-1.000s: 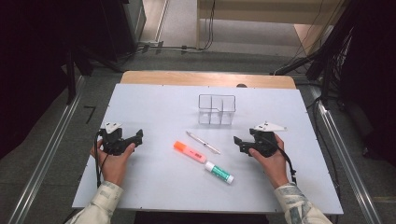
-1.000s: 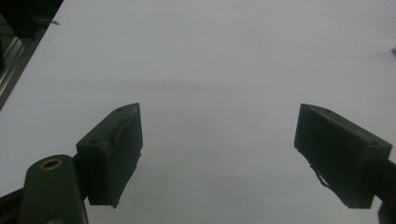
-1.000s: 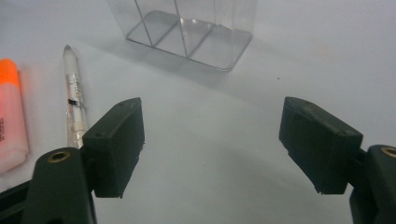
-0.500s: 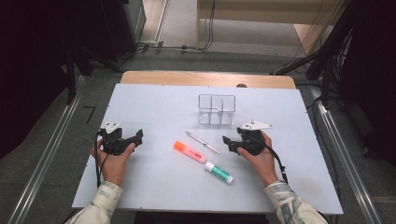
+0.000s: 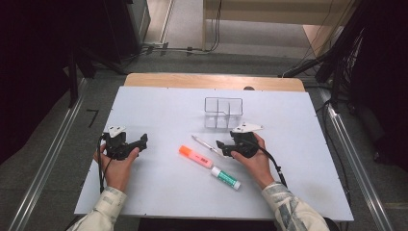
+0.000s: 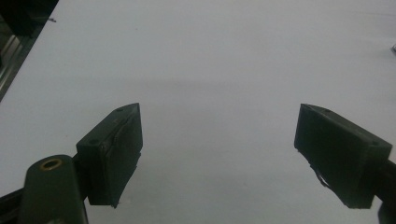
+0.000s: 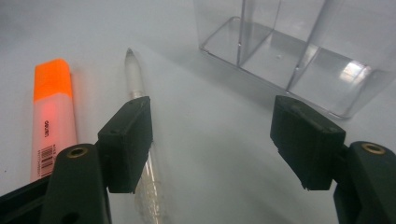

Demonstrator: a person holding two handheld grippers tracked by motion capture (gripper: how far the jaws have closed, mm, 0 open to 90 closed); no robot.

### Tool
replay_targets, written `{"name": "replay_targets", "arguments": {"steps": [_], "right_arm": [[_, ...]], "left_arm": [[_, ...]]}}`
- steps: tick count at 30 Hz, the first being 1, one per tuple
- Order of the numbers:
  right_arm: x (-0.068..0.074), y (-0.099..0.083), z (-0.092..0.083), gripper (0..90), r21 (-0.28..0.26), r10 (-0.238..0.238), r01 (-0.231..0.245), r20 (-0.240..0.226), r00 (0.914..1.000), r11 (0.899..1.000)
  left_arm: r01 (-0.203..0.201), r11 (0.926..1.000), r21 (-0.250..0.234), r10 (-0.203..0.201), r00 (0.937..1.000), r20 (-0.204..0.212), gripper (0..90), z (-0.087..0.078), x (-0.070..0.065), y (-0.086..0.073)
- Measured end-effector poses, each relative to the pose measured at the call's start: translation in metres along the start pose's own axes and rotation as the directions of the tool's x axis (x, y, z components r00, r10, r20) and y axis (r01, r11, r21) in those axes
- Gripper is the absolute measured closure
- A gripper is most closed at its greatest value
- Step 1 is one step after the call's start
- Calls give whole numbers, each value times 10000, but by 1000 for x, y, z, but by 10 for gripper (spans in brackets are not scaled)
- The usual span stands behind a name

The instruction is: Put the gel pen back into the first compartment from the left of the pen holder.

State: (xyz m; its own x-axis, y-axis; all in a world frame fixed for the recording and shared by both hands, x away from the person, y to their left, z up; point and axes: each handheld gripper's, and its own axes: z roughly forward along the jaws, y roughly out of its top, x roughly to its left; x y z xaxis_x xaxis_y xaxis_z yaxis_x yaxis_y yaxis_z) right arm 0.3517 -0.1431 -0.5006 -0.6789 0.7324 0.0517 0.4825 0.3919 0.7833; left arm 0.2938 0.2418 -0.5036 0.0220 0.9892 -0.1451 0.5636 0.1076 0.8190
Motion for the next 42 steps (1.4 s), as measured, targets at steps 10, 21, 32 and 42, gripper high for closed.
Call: {"name": "replay_targets", "arguments": {"steps": [10,21,32,42], "right_arm": [[8,7,15,306,-10,165,-165,-184,9997,9999],[20,15,30,382,105,-360,366,-481,9982,9993],[26,21,44,483,367,-623,663,-1004,9930,9971],[32,26,56,597,651,-1112,1186,-1081,9879,9908]], "left_arm": [[-26,10000,19,25,10000,5,166,0,0,0],[8,10000,-7,-8,10000,30,166,0,0,0],[-17,10000,61,17,10000,25,166,1,-1,0],[-20,10000,34,20,10000,34,166,1,-1,0]]}}
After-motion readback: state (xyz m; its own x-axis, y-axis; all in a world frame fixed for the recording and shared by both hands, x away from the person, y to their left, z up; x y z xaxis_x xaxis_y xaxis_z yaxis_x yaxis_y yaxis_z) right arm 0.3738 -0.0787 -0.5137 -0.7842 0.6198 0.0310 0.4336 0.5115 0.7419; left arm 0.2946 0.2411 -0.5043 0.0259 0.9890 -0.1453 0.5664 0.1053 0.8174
